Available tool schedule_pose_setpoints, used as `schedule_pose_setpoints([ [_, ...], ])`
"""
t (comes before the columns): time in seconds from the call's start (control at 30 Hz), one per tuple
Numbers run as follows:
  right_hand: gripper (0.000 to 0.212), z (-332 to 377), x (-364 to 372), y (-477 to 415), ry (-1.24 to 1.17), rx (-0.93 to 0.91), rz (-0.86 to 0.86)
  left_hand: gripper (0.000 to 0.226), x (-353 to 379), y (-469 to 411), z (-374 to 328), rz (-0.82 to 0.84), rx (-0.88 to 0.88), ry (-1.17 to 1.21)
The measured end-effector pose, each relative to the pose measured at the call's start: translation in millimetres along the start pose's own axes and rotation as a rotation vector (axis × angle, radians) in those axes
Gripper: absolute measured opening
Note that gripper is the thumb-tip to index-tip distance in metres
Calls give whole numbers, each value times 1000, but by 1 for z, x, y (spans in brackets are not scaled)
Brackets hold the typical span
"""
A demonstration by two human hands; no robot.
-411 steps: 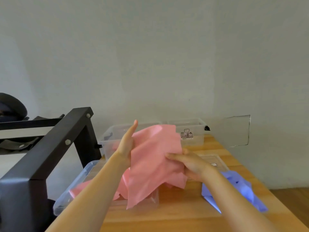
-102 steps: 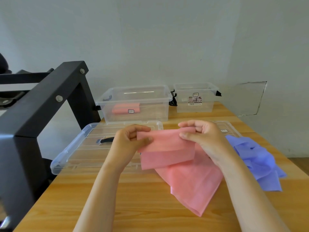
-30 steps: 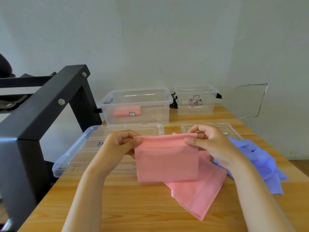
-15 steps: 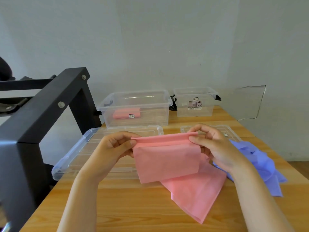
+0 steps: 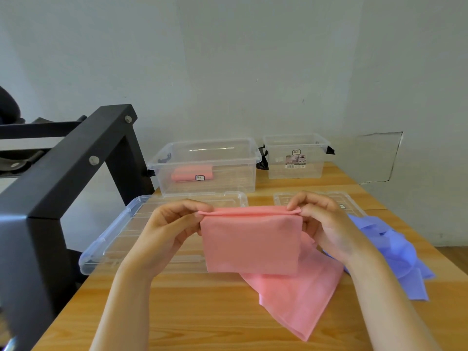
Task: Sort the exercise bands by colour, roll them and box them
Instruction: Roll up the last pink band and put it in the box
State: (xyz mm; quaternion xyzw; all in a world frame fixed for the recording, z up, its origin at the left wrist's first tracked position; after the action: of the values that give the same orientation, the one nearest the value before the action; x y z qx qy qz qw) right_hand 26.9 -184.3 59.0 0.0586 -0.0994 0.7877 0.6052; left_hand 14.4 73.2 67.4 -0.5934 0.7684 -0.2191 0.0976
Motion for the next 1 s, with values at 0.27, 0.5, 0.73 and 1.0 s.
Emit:
schedule_pose_setpoints([
  [0.27,18,0,-2,-1,322,-76,-95,10,3,-4,3,-113,29,-411],
  [0.5,21,-5,-5,-5,461,-46,-172,26,-2,-6,9,-135,22,-500],
  [0.73,16,-2,0,-2,388,-55,-108,6,2,-6,9,-95,19,-376],
  [1.0,34,2,-4,-1,152,-40,-80,40,1,-3,4,-64,19,-113],
])
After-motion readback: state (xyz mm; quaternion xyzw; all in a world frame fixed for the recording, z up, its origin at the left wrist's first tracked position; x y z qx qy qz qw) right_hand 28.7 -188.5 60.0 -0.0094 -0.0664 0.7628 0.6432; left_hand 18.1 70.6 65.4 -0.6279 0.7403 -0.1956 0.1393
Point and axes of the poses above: each hand's wrist, its own y-axis away from the middle knuckle, its own x-axis out of the palm, z = x × y, the point moved 4 cm from there along -y, towards the middle knuckle, and after that the axes turned 9 degrees about x, right-handed, at the moved point
